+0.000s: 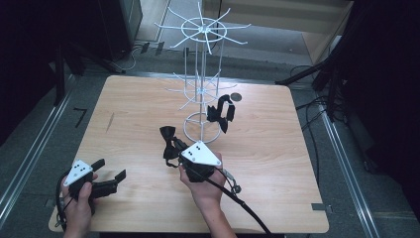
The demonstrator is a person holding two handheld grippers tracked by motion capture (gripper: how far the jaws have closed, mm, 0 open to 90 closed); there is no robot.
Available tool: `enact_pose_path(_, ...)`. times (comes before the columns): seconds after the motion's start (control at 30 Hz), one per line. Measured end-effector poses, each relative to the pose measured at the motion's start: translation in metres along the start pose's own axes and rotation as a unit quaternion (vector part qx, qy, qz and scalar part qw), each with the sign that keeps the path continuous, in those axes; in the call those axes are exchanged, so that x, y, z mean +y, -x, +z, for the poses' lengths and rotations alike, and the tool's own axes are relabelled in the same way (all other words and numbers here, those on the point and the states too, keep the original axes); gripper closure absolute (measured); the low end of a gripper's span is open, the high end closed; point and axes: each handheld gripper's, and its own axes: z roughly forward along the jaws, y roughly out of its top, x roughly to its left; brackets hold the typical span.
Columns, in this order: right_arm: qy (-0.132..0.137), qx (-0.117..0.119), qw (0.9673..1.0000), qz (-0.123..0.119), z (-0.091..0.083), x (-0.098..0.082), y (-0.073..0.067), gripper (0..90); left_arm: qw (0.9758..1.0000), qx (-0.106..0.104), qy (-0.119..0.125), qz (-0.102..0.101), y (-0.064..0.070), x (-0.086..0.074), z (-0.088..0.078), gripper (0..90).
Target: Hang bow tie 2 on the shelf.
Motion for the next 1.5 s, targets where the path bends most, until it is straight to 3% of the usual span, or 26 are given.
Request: enact_pose_path(1.5, 0.035, -0.016, 0.9990, -0.022, 0.010, 0.051, 0.015, 87.7, 1.0000, -0.002, -0.001, 0.000, 0.000, 0.000, 0.000, 8.6)
